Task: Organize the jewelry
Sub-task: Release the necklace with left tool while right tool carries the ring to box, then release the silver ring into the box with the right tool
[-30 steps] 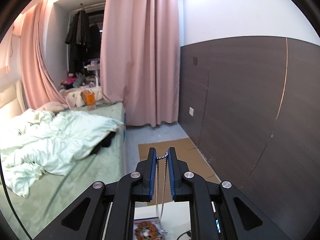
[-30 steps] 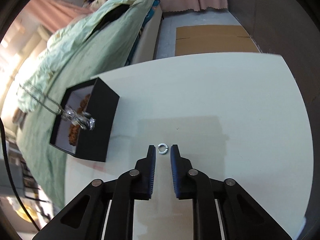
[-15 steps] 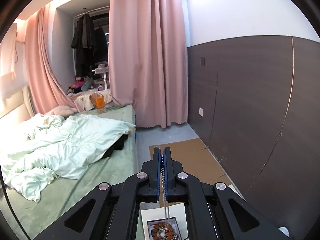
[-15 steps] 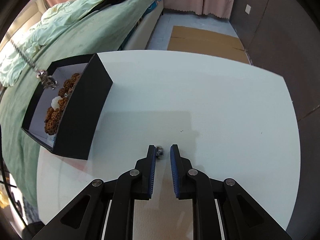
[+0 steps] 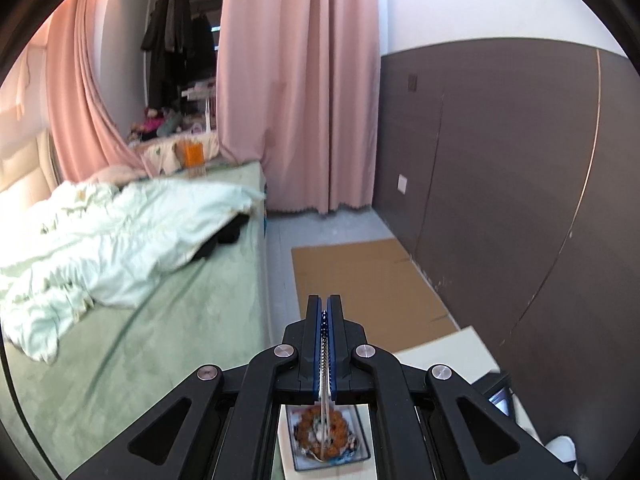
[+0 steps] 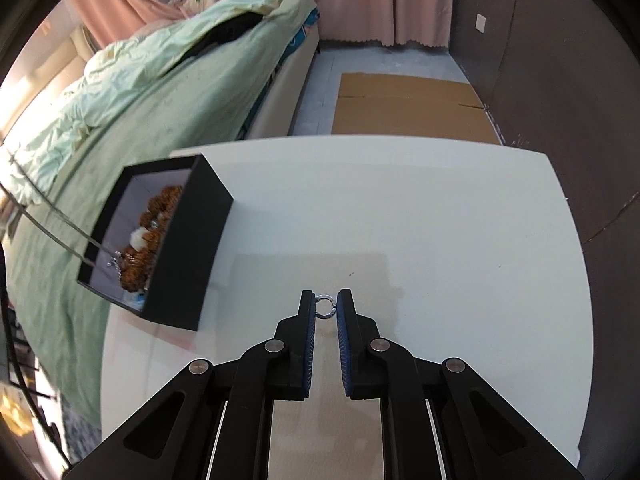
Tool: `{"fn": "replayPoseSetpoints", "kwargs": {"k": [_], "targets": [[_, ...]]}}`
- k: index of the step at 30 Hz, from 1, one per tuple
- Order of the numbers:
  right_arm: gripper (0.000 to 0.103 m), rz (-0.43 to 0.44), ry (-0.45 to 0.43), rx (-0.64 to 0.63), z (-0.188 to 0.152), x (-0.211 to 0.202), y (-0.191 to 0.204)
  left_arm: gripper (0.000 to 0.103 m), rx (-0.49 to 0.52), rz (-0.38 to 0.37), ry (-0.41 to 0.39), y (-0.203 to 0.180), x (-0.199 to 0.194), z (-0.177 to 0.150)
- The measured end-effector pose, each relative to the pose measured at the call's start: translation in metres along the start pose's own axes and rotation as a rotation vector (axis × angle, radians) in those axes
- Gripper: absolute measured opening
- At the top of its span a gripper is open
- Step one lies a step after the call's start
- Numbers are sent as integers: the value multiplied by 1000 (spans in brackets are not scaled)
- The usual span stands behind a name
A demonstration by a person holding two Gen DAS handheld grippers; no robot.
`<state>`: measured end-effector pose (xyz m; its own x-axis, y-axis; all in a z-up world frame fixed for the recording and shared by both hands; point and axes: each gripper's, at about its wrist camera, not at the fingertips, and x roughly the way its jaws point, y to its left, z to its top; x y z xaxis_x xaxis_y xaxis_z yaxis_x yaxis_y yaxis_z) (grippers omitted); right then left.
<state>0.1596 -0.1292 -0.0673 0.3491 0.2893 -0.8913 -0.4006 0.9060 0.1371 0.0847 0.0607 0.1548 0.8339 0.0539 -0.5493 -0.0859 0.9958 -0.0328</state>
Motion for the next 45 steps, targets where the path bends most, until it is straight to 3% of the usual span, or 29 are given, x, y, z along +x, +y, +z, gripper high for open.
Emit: {"fn": "replayPoseSetpoints", "kwargs": {"k": [6,12,18,20,22,24,27,28,32,45], "targets": [[12,29,-62,34,3,-20,-9,2,-91,1,97,13,37,-59],[12,47,-111,61,7,-34,-14,2,-140,-26,222,0,89,-121],[12,78,-141,90,3,-45,-16,3,-234,-100,277,3,114,-147],[12,123,-159,102,0,-49,-16,9,-241,-109,336,4,125,-152],[12,167,-173,110,-1,-50,-8,25,-244,-98,383,6,132,-154],[12,195,-193,104,-1,-52,-1,38,-251,-108,365,10,126,-152],[12,251,-218,99,-2,-53,10,77,-255,-100,289,21,107,-148],[12,271,-227,96,0,-53,15,82,-258,-94,262,26,101,-147],[12,346,-245,90,3,-47,31,85,-294,-77,211,53,85,-140],[12,441,-220,56,14,-20,72,85,-387,-60,212,99,80,-142]]}}
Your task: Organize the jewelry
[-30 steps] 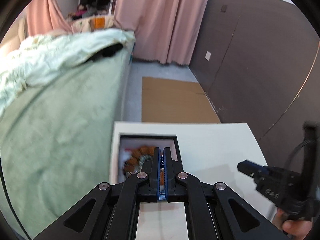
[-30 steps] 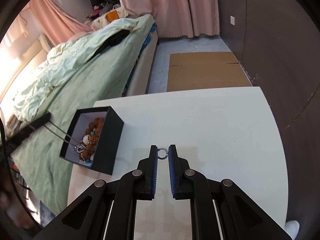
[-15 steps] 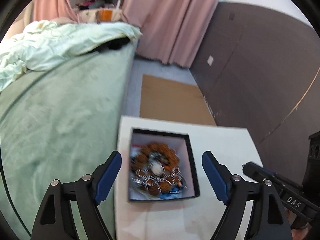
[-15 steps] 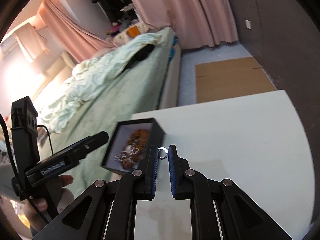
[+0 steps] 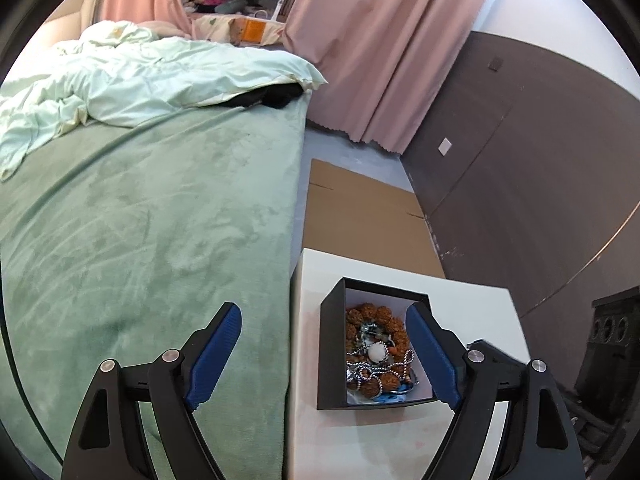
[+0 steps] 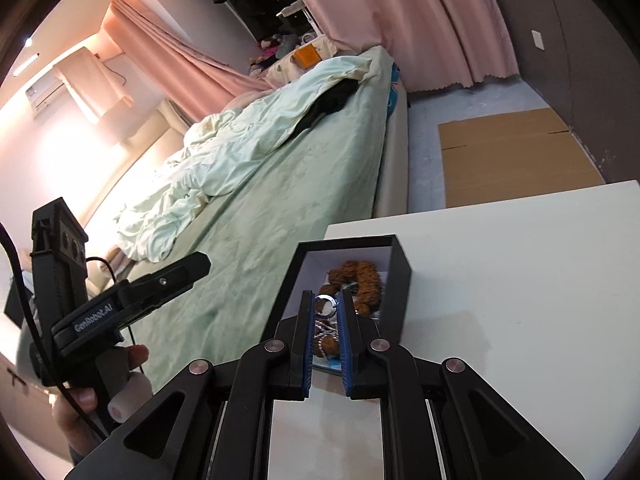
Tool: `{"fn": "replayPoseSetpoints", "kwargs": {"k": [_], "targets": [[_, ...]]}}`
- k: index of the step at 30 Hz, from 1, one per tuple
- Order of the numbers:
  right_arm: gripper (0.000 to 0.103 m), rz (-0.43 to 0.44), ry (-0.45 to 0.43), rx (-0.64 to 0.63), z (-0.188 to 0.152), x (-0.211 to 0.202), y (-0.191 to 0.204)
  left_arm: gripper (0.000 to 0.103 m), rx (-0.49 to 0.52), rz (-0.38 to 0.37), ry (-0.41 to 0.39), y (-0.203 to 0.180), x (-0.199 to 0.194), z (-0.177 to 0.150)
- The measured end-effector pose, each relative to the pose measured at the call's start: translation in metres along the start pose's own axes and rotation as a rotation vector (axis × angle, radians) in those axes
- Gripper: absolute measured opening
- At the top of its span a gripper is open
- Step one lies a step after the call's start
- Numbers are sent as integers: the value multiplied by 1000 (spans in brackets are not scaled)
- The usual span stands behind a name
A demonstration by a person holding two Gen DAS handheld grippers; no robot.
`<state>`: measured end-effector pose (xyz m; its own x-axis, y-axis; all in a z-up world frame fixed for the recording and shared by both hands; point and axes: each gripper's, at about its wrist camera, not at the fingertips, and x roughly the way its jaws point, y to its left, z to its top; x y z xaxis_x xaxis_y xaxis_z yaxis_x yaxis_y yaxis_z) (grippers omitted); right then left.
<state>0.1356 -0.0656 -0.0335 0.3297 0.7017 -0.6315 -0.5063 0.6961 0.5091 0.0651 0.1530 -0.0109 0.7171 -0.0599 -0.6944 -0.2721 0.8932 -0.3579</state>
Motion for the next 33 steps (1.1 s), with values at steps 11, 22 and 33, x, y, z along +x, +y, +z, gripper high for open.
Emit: {"fn": "replayPoseSetpoints", "kwargs": {"k": [11,22,33], "targets": [[47,-27,49,74,0,2,-17,85,-24,-24,-6,4,-2,4],[47,-175,-17,93,-10,-41,-31,85,41,-53,-37,-21,-17,-11],[75,-295,-109,106,-27,-114,-37,103,68,-100,-114,-56,-51,-42]]}}
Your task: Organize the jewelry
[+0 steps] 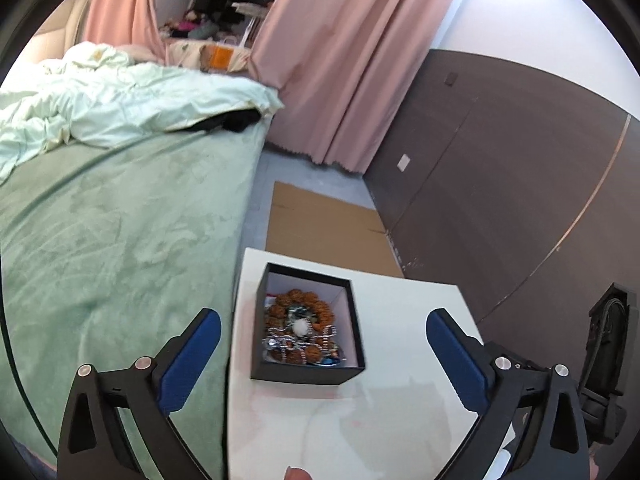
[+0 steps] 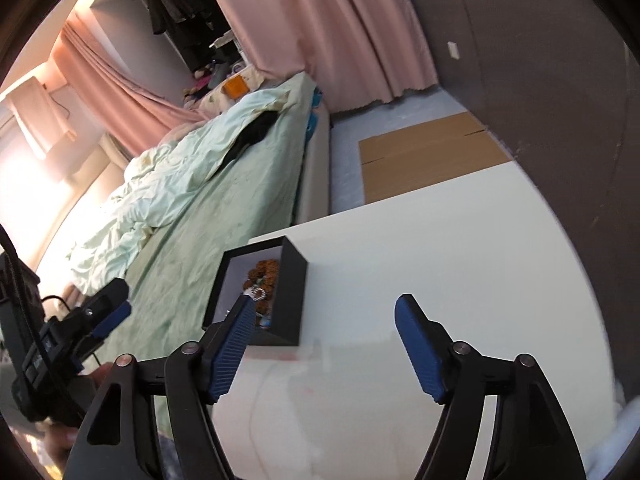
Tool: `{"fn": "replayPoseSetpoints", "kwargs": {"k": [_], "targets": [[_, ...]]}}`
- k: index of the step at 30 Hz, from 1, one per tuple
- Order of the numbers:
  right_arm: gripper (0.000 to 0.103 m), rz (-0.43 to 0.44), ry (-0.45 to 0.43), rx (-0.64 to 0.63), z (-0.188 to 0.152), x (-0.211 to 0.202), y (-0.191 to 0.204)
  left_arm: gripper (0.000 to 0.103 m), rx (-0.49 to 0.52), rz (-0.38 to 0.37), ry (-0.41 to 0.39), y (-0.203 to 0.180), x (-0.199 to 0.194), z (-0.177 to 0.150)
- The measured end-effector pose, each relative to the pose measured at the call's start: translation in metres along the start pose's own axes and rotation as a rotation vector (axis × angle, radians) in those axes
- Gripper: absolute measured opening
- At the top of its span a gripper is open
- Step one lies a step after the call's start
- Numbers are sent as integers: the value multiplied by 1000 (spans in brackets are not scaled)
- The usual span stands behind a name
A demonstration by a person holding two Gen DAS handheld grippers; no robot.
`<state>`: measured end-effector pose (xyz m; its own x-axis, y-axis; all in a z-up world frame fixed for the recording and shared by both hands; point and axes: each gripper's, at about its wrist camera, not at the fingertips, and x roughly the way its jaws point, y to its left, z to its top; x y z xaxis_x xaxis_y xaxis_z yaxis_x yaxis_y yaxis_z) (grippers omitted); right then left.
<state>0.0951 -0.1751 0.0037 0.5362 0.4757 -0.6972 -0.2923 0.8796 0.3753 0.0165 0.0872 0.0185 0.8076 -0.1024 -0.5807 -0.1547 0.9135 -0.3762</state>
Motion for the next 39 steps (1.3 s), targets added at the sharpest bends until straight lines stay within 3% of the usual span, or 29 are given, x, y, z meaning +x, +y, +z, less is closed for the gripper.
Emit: {"fn": "replayPoseSetpoints", "kwargs": {"k": [6,13,24,39], "targets": [[95,-47,-47,51,-5,-30,-20,103,87,35,-82,-25,-19,-11],[95,-86,-72,41,-8,-51,-26,103,165,51,-160,-50,-36,-30],[95,-54,5,-119,-28,-62,-13,103,192,81,-142,-59,-32,-37],[95,-58,-3,-140,-34,-69,-14,103,225,89,-138,-64,-37,-44]]}}
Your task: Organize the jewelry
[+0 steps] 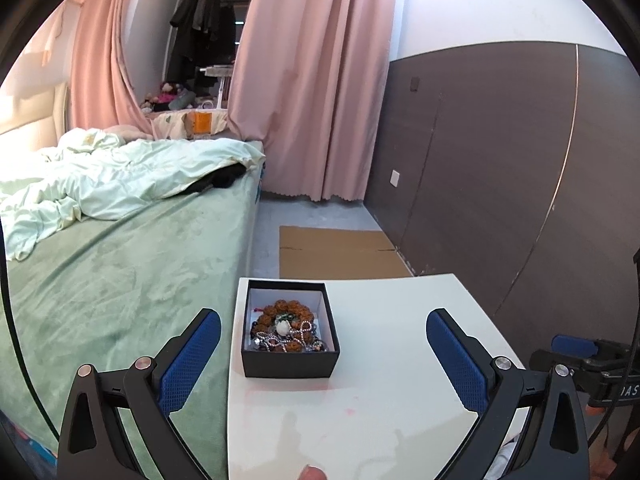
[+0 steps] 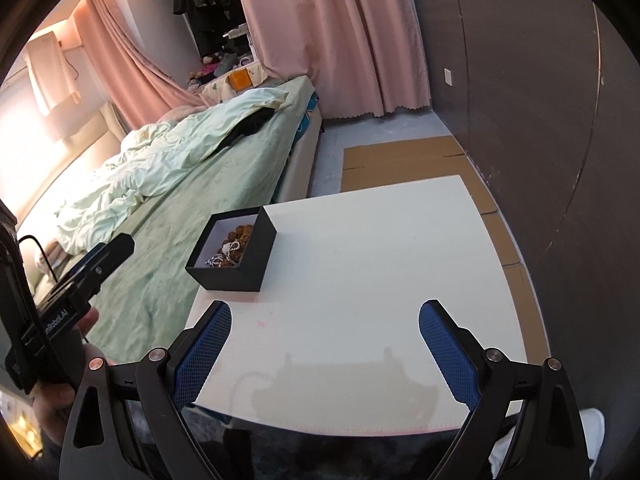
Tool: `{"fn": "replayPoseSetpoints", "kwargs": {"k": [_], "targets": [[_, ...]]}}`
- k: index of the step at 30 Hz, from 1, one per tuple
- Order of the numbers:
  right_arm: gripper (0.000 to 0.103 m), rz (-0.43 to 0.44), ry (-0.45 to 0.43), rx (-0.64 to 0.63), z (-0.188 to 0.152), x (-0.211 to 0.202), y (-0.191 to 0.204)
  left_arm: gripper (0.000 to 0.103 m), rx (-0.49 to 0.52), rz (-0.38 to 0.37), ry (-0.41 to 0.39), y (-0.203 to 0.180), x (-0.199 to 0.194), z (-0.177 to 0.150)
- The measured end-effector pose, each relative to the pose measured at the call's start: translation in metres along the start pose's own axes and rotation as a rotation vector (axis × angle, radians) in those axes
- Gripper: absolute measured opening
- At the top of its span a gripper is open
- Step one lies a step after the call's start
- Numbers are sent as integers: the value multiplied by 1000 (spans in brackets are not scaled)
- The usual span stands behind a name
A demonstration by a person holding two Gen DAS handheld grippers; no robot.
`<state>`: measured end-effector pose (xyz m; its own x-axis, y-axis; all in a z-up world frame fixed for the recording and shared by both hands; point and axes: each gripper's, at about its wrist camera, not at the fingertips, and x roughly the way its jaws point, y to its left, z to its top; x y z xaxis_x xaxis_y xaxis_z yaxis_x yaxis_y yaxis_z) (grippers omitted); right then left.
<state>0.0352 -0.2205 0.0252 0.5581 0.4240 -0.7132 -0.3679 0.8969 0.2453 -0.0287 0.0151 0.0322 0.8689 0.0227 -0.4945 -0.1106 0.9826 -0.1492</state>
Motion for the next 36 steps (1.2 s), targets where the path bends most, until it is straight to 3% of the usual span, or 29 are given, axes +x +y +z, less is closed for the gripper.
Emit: {"fn": "replayPoseSetpoints", "kwargs": {"k": [36], "targets": [[95,0,7,26,3,-2,-10,103,27,-24,17,-16,-1,-5]]}}
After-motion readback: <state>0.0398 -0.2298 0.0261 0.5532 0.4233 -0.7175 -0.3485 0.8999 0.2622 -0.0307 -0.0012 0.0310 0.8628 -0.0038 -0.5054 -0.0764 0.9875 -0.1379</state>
